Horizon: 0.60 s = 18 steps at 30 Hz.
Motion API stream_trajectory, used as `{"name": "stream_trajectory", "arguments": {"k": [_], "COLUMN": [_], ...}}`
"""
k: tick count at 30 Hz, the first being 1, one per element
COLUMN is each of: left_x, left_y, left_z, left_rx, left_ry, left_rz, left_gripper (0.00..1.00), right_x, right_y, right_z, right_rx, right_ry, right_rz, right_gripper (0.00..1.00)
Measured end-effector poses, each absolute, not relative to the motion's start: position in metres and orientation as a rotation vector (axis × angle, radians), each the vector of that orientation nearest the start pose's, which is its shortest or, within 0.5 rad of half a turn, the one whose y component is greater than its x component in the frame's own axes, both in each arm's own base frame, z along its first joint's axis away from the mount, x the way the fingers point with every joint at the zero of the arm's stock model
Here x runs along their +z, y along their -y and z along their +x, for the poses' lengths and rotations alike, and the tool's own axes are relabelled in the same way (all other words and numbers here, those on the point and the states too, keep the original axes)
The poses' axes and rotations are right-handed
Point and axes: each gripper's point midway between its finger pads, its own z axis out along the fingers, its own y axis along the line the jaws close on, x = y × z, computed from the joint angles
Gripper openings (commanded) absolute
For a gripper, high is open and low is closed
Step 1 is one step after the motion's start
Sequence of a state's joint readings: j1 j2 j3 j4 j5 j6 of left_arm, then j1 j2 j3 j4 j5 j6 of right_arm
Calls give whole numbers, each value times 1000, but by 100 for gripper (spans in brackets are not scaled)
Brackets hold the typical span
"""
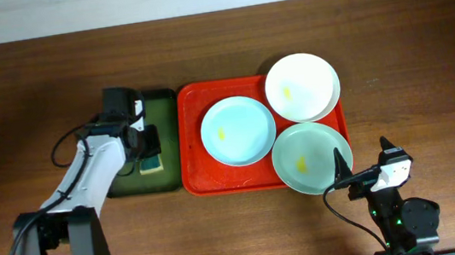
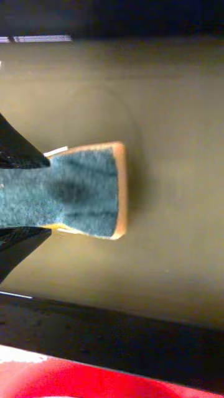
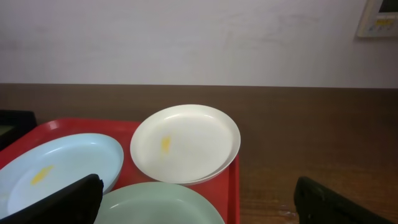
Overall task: Clean dirty plates on tray and stack at the side
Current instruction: 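Close the left gripper on the sponge and lift it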
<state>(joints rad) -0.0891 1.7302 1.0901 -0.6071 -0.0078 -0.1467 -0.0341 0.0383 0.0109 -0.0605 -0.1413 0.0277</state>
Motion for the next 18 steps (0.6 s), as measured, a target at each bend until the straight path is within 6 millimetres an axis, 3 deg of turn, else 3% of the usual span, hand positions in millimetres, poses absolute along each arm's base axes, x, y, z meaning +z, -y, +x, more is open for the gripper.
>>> {"name": "stream_trajectory", "arguments": {"k": [4,8,11,16,18], "left_x": [29,27,23,20,18], "left_y": [35,35,33,31,31], "left_z": [365,364,363,360,358], "left_rx": [-41,-37,-20,-11,-12], "left_ry": [-2846,-2853,-2864,-2879,-2881], "left_rz": [-70,-70,-73,-107,-118], "left_gripper": [29,30,24,26,13], "right_x": [155,156,155,155,155], "right_y": [-16,-16,-16,-16,-16], "right_z": [247,247,247,247,247], "right_rx": [112,112,112,112,112], "right_ry": [-1658,-1658,-1658,-1658,-1658], "right_rz": [-56,-56,-56,-56,-56], "right_gripper": [99,99,99,99,99]}}
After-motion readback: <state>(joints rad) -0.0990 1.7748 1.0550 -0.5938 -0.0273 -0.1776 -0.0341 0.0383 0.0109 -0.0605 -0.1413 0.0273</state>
